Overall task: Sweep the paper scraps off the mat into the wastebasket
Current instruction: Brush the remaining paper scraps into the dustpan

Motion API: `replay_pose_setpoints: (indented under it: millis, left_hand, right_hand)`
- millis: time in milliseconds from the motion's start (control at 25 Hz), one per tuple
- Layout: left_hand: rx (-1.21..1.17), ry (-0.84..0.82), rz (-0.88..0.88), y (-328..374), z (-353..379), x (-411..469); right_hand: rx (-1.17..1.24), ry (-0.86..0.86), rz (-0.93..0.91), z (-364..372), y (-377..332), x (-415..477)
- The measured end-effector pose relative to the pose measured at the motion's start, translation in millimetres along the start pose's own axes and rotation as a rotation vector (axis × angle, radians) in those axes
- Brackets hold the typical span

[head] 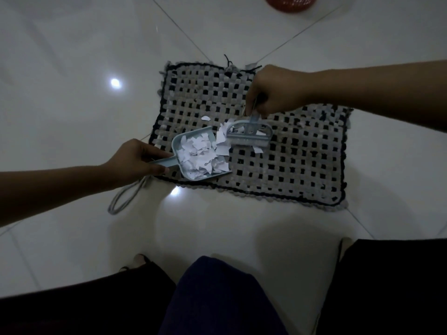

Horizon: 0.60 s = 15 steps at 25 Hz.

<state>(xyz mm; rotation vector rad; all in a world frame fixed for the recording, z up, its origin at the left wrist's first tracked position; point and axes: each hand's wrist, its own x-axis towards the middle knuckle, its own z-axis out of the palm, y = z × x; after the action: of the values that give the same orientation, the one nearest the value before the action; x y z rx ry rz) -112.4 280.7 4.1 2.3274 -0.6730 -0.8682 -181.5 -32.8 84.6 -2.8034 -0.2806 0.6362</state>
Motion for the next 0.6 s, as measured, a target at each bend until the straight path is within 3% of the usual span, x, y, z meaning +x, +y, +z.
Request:
replay_pose_setpoints:
  millis: [200, 280, 480, 600]
  left_hand:
    - [-0.005, 0.042, -0.01, 4, 7, -4]
    - [-0.029, 0.041, -0.025, 6, 11, -7]
    - [-0.068, 0.064, -0.058, 11, 20, -11]
    - [-0.086, 0.071, -0.052, 14, 22, -10]
  right_hand:
    - [0.044, 0.218, 0.238, -6, 14, -1]
    - [-0.013, 0.202, 0.338, 11, 9, -7]
    - [-0.016, 0.169, 0.159, 35, -44, 4]
    - [0.116, 0.173, 0.214, 36, -53, 17]
